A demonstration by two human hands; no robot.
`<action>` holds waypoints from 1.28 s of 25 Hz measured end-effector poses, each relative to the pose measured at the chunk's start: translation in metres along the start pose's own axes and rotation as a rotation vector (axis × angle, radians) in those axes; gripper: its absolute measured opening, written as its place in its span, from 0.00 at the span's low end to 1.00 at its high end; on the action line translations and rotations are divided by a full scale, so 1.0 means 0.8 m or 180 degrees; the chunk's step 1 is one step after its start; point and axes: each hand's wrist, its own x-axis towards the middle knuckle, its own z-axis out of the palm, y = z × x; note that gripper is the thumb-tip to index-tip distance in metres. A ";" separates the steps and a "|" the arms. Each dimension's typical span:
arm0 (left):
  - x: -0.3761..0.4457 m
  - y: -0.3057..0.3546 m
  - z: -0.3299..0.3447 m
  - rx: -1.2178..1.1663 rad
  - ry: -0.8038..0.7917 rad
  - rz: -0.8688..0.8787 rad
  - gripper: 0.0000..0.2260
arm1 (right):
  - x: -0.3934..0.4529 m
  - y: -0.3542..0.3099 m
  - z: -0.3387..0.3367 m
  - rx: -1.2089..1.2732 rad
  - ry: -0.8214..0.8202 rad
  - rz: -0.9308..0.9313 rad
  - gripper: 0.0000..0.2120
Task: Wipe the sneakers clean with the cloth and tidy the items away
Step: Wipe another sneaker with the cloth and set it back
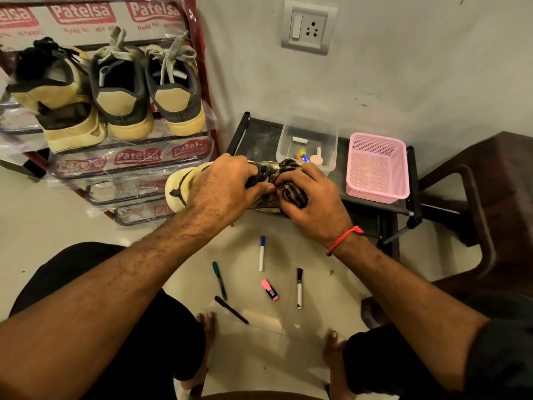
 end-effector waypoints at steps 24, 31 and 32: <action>0.009 -0.016 0.001 -0.2816 0.0589 -0.0177 0.10 | 0.029 0.004 -0.050 0.0283 0.1355 0.0158 0.10; 0.024 -0.030 0.003 -0.3843 0.0641 -0.1755 0.11 | -0.022 -0.056 0.014 -0.0602 -0.0265 -0.1550 0.17; 0.022 -0.030 0.003 -0.3745 0.0536 -0.1676 0.12 | -0.016 -0.053 0.008 -0.0707 -0.0253 -0.1630 0.17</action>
